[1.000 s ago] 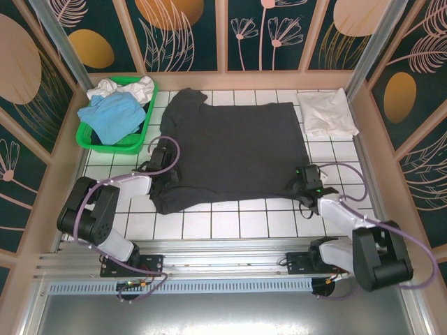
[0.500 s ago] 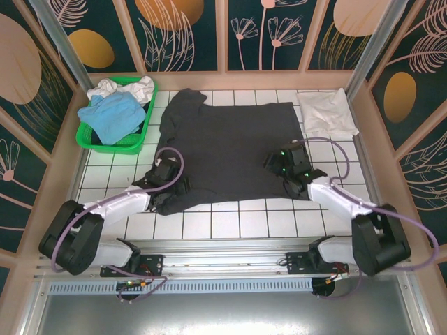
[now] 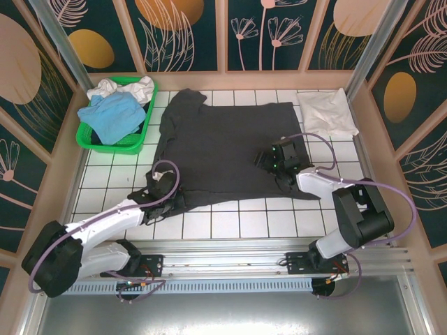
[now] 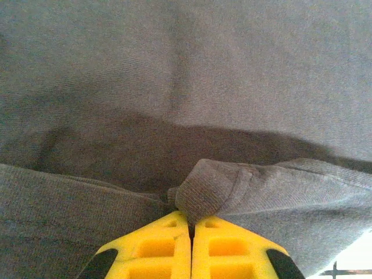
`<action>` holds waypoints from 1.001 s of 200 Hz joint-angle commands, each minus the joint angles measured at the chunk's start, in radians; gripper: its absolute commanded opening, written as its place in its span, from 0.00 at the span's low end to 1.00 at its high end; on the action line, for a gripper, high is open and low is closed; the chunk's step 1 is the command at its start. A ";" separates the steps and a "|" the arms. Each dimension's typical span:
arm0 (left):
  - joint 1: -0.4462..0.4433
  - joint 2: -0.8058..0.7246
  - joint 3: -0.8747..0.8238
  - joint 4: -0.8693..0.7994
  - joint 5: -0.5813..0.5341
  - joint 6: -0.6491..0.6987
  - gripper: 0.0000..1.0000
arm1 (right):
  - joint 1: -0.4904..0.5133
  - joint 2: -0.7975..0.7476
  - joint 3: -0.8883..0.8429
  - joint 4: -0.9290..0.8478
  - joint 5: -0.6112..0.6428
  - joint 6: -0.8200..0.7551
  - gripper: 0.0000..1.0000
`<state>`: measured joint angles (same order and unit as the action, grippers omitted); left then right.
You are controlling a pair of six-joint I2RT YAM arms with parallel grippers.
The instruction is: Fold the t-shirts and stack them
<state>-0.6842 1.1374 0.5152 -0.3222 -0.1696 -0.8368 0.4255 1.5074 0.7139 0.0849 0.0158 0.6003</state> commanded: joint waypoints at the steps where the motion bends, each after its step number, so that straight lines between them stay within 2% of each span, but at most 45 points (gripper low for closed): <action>1: -0.036 -0.032 0.043 -0.136 -0.057 -0.078 0.00 | 0.009 0.025 0.009 0.050 -0.016 -0.010 0.70; 36: -0.132 -0.043 0.072 -0.220 -0.095 -0.242 0.00 | 0.016 0.026 -0.015 0.090 -0.031 -0.017 0.70; 86: -0.340 -0.056 0.118 -0.104 -0.044 -0.475 0.00 | 0.020 0.023 -0.061 0.132 -0.053 -0.052 0.70; 100: -0.389 -0.042 0.122 -0.049 -0.017 -0.496 0.16 | 0.019 0.025 -0.072 0.137 -0.066 -0.059 0.70; 123: -0.447 -0.035 0.123 0.008 0.015 -0.510 0.22 | 0.019 0.013 -0.092 0.144 -0.094 -0.072 0.70; 143: -0.451 -0.111 0.080 0.044 0.006 -0.515 0.31 | 0.029 -0.008 -0.113 0.161 -0.124 -0.082 0.70; 164: -0.452 -0.245 0.024 0.035 -0.084 -0.516 0.39 | 0.074 -0.024 -0.120 0.176 -0.147 -0.092 0.70; 176: -0.451 -0.323 -0.003 0.003 -0.166 -0.514 0.51 | 0.112 -0.027 -0.117 0.182 -0.143 -0.104 0.70; 200: -0.406 -0.440 -0.038 -0.098 -0.337 -0.508 0.65 | 0.142 -0.018 -0.099 0.138 -0.090 -0.112 0.71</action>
<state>-1.1290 0.7795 0.5156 -0.3264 -0.3058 -1.3430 0.5388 1.5074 0.6048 0.2287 -0.1066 0.5198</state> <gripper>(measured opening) 0.602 0.702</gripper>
